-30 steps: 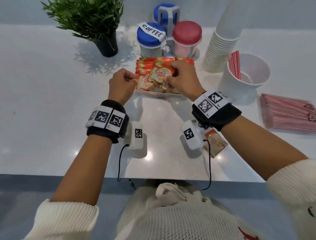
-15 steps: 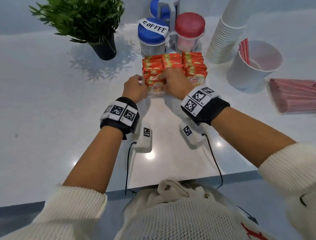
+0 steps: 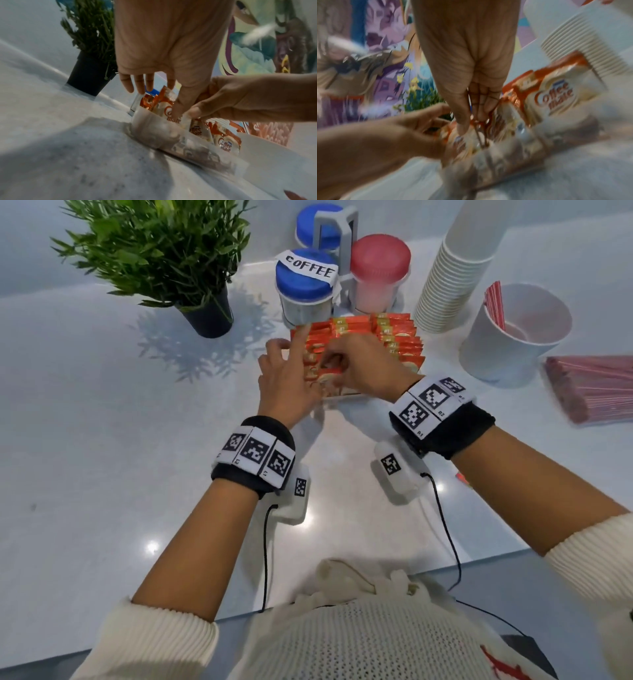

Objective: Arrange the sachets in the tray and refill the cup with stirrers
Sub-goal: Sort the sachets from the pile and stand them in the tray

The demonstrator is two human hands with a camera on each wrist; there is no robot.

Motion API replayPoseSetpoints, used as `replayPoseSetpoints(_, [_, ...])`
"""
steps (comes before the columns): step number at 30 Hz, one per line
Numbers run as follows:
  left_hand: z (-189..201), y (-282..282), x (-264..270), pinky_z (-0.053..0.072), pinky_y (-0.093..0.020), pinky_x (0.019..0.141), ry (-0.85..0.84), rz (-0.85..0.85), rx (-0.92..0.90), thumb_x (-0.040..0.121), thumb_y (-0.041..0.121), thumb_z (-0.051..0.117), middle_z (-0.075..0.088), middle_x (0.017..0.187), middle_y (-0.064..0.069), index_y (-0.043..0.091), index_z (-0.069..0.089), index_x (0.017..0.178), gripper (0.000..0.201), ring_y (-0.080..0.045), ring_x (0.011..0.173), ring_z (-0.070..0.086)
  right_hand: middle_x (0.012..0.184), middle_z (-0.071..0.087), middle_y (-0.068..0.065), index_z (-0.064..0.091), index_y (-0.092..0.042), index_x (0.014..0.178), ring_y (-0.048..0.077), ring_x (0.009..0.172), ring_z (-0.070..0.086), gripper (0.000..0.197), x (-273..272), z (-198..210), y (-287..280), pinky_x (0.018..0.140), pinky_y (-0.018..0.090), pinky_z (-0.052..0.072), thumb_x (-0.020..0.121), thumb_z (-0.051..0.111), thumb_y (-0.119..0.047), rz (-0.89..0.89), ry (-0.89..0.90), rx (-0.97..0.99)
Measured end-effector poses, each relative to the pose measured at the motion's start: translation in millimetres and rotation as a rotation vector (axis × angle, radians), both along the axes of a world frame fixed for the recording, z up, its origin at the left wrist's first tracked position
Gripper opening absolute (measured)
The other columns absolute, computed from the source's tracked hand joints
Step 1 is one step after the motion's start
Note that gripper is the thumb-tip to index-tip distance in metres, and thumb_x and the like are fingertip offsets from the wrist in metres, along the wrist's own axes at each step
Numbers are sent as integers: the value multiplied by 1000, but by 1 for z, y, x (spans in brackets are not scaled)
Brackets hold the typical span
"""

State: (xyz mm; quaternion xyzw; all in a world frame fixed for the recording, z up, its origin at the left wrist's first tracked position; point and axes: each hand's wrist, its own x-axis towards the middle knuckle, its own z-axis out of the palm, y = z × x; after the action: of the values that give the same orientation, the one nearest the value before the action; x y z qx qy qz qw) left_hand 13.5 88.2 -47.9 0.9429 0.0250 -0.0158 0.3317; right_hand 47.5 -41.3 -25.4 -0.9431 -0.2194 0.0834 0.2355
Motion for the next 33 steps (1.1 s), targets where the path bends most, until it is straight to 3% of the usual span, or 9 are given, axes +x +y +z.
replayPoseSetpoints(2, [-2, -1, 2, 29, -44, 105, -28, -78, 154, 82, 20, 64, 26, 141, -11, 30, 28, 143, 72, -32, 129, 27, 107, 64, 12, 63, -3, 108, 13, 86, 51, 33, 5, 9, -14, 77, 22, 38, 76, 70, -5, -68, -35, 11])
replayPoseSetpoints(4, [-4, -2, 3, 27, -44, 106, -53, -124, 219, 83, 21, 63, 29, 141, -10, 29, 37, 139, 63, -31, 128, 27, 111, 61, 15, 61, -2, 110, 21, 91, 52, 36, 10, 12, -27, 77, 25, 37, 76, 71, -6, -125, -82, -45])
replayPoseSetpoints(6, [-5, -4, 5, 27, -42, 104, -95, -145, 246, 85, 21, 61, 35, 139, -9, 27, 44, 136, 53, -30, 127, 30, 115, 59, 17, 61, -4, 111, 30, 104, 52, 36, 10, 8, -29, 85, 32, 38, 77, 69, -12, -95, -131, -190])
replayPoseSetpoints(9, [-5, -4, 9, 32, -40, 99, -152, -126, 250, 89, 19, 57, 44, 132, -8, 20, 54, 126, 38, -29, 122, 37, 125, 53, 15, 57, -8, 120, 34, 119, 43, 41, 4, -4, -26, 99, 44, 35, 80, 66, -14, -79, -141, -307])
replayPoseSetpoints(12, [-5, -2, 9, 36, -43, 94, -157, -100, 285, 90, 15, 53, 50, 126, -12, 12, 58, 117, 28, -32, 117, 43, 126, 51, 14, 54, -8, 119, 32, 122, 40, 39, 1, -7, -26, 101, 45, 32, 82, 64, -12, -82, -174, -309])
replayPoseSetpoints(20, [-7, 0, 10, 37, -43, 94, -101, -94, 338, 92, 15, 50, 49, 123, -14, 12, 56, 122, 30, -32, 117, 42, 130, 45, 13, 58, -12, 122, 34, 128, 30, 40, 2, -4, -40, 104, 51, 24, 83, 65, -18, -74, -163, -383])
replayPoseSetpoints(26, [-10, -8, 9, 32, -43, 104, -120, -98, 360, 90, 14, 54, 37, 139, -14, 12, 51, 127, 37, -32, 131, 30, 127, 41, 10, 67, -11, 106, 32, 124, 29, 32, 2, -8, -41, 102, 44, 22, 77, 71, -24, -116, -169, -226])
replayPoseSetpoints(33, [-11, -10, 12, 34, -43, 104, -78, -101, 352, 89, 8, 54, 40, 141, -12, 8, 47, 129, 41, -29, 131, 35, 133, 38, 7, 66, -19, 108, 33, 127, 28, 30, 1, -17, -36, 104, 48, 20, 79, 68, -28, -184, -238, -244])
